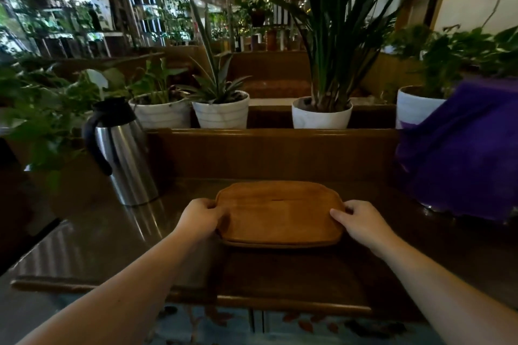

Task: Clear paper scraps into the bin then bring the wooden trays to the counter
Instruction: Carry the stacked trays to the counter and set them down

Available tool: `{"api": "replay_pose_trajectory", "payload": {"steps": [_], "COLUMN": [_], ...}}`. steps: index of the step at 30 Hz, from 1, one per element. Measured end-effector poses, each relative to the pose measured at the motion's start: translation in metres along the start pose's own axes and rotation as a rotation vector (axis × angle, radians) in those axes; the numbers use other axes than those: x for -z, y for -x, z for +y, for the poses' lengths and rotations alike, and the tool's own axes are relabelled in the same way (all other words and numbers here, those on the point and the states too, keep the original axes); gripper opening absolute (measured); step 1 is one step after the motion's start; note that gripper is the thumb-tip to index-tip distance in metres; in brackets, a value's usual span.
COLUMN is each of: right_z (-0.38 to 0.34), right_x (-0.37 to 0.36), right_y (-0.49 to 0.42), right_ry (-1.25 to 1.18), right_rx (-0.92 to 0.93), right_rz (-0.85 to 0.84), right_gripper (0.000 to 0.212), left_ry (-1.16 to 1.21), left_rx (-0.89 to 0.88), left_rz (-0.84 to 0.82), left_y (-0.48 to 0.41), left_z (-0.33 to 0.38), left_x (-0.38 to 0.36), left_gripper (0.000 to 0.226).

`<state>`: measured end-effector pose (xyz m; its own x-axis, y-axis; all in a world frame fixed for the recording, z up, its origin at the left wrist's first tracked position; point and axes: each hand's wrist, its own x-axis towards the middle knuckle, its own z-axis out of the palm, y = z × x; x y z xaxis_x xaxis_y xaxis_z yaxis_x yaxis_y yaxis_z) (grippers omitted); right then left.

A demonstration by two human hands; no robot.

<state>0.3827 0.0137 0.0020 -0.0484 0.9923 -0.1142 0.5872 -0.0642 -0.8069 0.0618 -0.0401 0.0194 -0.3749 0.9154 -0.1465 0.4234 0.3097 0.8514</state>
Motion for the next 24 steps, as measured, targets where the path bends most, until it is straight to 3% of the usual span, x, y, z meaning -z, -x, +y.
{"api": "replay_pose_trajectory", "payload": {"steps": [20,24], "right_z": [0.006,0.010], "right_x": [-0.043,-0.043], "right_y": [-0.084,-0.089], "right_ry": [0.273,0.294], "right_rx": [-0.093,-0.112], "right_rz": [0.109,0.097], "right_gripper": [0.031,0.028], "left_ry": [-0.148,-0.167], "left_rx": [0.040,0.007], "left_rz": [-0.047,-0.044], "left_y": [-0.108,-0.108], "left_z": [-0.016,-0.018], "left_x": [-0.021,-0.023], "left_gripper": [0.005,0.018]}}
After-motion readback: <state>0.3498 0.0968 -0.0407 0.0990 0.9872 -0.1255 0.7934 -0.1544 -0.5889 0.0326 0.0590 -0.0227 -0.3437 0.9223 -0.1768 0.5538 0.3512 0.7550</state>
